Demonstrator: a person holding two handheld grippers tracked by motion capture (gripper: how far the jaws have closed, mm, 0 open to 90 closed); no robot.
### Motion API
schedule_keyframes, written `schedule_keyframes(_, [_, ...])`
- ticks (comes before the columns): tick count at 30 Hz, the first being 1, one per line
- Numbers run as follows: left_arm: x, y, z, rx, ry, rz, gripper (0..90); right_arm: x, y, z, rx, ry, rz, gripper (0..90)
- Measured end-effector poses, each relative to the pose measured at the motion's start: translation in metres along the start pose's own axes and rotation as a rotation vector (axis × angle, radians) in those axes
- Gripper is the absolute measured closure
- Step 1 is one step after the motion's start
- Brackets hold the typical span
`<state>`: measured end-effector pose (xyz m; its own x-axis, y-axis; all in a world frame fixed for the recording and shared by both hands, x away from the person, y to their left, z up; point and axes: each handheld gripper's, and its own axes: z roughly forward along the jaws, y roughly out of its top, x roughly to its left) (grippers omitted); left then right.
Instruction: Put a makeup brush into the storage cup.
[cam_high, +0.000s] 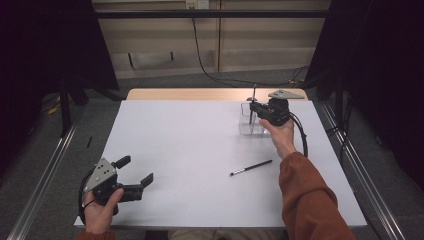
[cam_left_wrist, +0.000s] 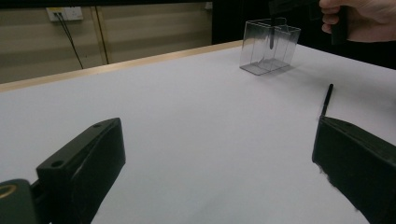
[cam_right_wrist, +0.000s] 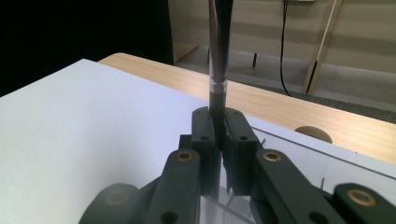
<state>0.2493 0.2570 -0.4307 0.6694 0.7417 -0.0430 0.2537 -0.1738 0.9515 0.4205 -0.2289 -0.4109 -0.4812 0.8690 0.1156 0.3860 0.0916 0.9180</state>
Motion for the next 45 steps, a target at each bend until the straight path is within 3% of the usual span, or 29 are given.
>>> schedule_keyframes(8, [-0.001, 0.0, 0.0, 0.001, -0.002, 0.008, 2.5, 0.0, -0.003, 0.002, 0.011, 0.0, 0.012, 77.1])
schedule_keyframes(18, [-0.002, 0.001, 0.0, 0.001, -0.01, 0.01, 2.5, -0.002, -0.003, -0.005, -0.004, -0.008, 0.014, 55.7])
schedule_keyframes(33, [-0.001, 0.0, 0.0, -0.001, -0.005, 0.0, 2.4, 0.002, -0.005, -0.017, -0.01, 0.034, 0.021, 16.7])
schedule_keyframes(45, [0.0, 0.001, 0.0, -0.003, -0.002, -0.009, 2.4, 0.008, -0.011, -0.038, -0.02, 0.055, -0.003, 1.4])
